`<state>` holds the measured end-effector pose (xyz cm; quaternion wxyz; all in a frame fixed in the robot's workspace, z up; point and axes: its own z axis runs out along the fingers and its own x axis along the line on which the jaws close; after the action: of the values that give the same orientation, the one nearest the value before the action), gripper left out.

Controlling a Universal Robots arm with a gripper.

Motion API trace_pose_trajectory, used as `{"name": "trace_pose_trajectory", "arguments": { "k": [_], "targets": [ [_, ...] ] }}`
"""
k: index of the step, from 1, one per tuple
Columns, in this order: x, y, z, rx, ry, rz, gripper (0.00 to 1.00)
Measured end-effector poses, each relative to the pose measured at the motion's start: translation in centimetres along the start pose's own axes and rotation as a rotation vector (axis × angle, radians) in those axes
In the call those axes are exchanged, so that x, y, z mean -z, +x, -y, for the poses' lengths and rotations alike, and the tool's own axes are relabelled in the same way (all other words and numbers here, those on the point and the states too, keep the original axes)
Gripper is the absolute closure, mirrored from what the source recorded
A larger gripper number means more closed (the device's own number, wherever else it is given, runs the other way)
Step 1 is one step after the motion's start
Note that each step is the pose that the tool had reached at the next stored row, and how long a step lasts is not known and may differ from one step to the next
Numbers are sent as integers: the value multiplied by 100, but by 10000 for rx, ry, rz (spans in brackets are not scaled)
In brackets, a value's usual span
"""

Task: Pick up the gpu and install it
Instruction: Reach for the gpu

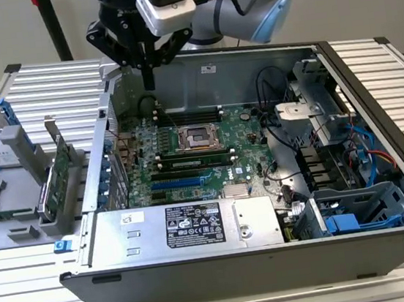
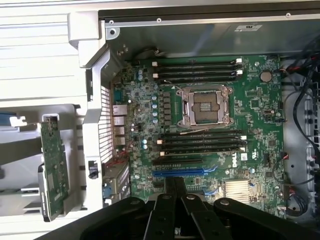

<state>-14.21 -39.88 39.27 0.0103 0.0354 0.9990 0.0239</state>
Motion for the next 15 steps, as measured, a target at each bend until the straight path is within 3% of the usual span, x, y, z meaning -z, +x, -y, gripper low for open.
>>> {"name": "trace_pose_trajectory", "arguments": {
  "k": [8, 15],
  "targets": [
    [1, 90, 6, -1, -1, 1, 100],
    [2, 104, 7, -1, 0, 0, 100]
  ]
}}
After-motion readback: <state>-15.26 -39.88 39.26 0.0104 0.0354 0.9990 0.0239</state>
